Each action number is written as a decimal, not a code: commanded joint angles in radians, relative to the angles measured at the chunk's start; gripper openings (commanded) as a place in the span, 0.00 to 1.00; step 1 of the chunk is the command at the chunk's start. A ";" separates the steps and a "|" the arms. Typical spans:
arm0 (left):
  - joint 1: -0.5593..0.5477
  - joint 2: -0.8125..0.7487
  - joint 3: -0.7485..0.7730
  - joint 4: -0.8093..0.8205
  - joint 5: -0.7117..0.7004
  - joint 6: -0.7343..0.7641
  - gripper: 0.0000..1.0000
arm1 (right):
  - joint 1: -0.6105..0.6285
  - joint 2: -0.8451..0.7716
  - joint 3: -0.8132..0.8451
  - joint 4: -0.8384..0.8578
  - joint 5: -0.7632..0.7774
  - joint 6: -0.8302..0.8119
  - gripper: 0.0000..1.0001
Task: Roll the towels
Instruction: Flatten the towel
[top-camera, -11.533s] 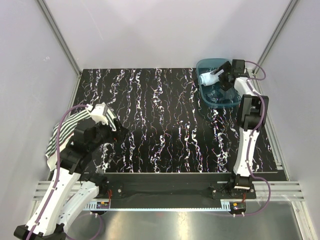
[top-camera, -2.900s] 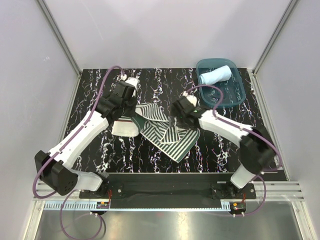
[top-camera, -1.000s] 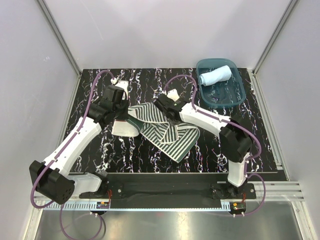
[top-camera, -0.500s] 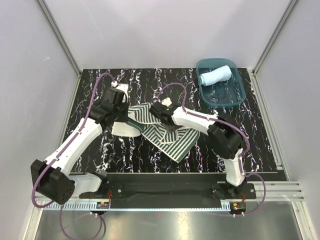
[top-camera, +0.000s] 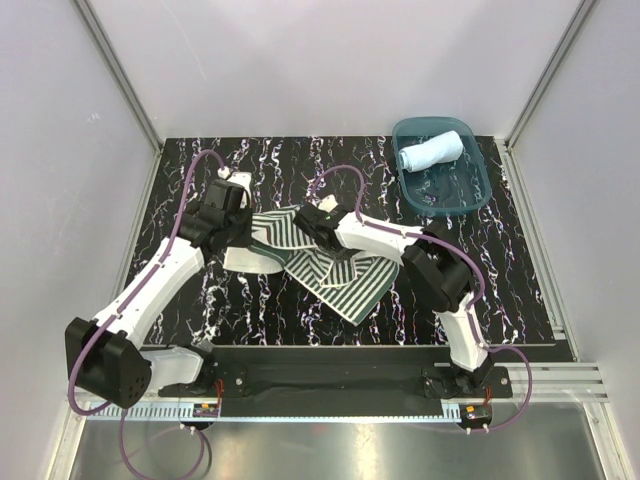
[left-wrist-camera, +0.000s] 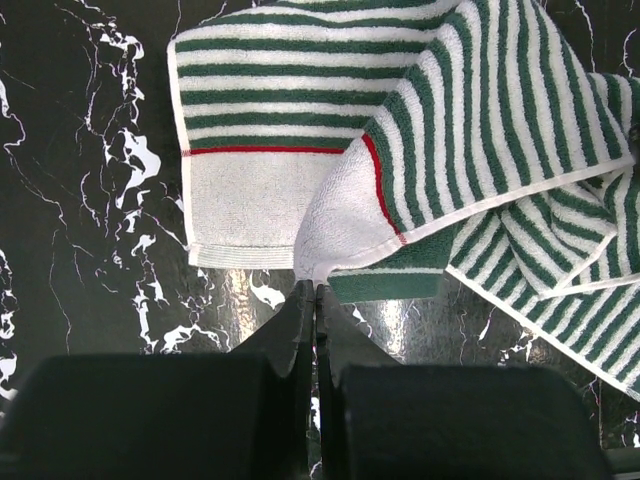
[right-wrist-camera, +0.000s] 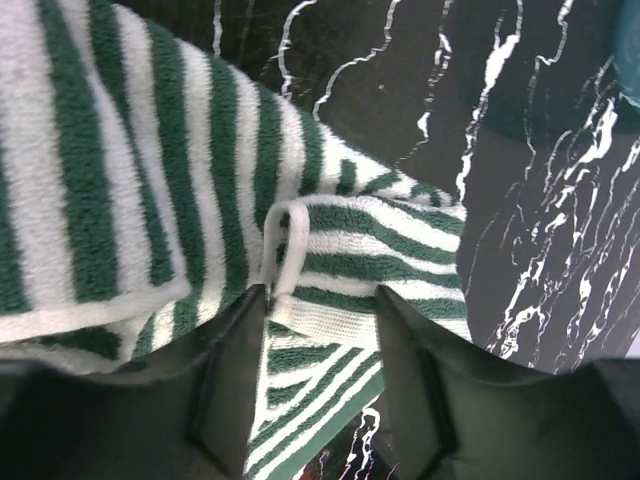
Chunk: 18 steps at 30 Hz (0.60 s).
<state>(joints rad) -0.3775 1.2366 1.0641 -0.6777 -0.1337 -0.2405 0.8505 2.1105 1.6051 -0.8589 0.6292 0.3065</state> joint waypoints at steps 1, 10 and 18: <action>0.011 -0.012 -0.009 0.055 0.028 0.012 0.00 | -0.013 -0.018 0.023 -0.011 0.087 0.002 0.52; 0.017 -0.011 -0.013 0.059 0.042 0.010 0.00 | -0.062 -0.055 -0.001 -0.002 0.122 -0.023 0.43; 0.020 -0.011 -0.016 0.059 0.042 0.012 0.00 | -0.071 -0.067 -0.007 0.015 0.124 -0.040 0.14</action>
<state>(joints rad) -0.3660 1.2369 1.0531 -0.6567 -0.1074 -0.2398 0.7853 2.1052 1.5982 -0.8597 0.7086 0.2714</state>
